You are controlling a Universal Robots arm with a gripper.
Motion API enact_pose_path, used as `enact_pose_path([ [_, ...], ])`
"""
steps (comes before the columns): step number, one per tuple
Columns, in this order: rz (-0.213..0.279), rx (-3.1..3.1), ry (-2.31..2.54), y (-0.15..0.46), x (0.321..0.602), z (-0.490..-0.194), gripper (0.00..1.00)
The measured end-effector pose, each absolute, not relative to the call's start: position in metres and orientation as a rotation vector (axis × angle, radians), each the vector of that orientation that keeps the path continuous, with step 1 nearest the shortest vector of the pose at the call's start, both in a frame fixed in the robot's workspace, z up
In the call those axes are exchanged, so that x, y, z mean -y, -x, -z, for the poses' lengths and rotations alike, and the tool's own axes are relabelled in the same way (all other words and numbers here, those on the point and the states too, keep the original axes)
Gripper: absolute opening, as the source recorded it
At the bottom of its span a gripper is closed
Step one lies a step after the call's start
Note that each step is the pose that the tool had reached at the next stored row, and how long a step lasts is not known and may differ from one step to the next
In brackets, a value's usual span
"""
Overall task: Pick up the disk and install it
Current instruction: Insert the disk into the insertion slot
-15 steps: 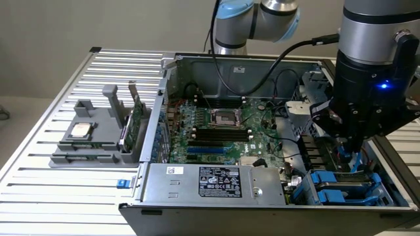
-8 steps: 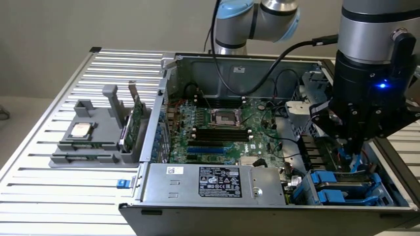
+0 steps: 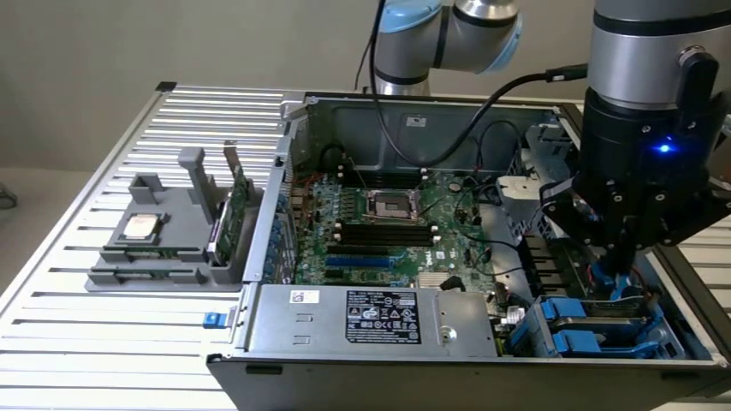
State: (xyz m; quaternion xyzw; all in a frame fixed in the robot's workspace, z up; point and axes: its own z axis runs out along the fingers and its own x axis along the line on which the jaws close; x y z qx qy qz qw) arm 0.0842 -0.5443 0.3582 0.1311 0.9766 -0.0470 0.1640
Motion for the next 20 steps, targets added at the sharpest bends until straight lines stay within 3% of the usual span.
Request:
enact_pose_path([
  [9, 0.188, -2.766, -0.477, -0.0842, 0.5444, -0.3579, 0.17],
  [20, 0.197, -2.760, -0.523, -0.0846, 0.5482, -0.3554, 0.17],
])
